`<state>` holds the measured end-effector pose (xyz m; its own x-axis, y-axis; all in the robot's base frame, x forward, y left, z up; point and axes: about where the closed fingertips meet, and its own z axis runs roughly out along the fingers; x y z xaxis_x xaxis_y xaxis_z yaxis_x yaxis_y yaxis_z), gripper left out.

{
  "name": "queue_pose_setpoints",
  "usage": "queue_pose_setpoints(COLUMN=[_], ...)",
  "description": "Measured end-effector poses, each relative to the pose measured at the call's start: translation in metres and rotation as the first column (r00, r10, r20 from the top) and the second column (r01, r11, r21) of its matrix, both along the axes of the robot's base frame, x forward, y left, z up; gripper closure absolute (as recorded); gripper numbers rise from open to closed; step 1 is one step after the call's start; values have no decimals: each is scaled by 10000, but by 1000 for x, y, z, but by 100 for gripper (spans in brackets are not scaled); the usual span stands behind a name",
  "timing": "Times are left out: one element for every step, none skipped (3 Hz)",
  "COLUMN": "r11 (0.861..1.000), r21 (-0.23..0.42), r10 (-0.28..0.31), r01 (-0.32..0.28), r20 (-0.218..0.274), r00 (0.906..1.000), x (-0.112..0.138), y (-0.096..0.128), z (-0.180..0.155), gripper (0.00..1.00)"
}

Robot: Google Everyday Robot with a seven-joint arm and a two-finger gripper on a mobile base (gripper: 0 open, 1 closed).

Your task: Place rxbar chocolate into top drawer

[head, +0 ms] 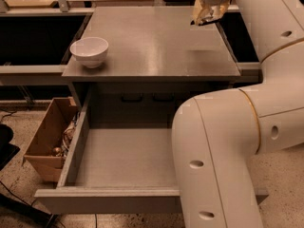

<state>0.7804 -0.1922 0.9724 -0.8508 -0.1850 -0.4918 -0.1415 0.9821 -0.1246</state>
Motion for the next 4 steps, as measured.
queue_pose_setpoints(r11=[10000,9994,9955,9730], r21=[1,176,506,1294], r10=[2,290,869,2109], r01=[-2,-283,-807,-1909], r20=[-3,-427,-1361,-1641], r00=[10000,9987,9869,9636], x=[0,-12,-57,-126], y=[0,3,5,10], z=[0,-5,0,21], gripper=[100,100,100,100])
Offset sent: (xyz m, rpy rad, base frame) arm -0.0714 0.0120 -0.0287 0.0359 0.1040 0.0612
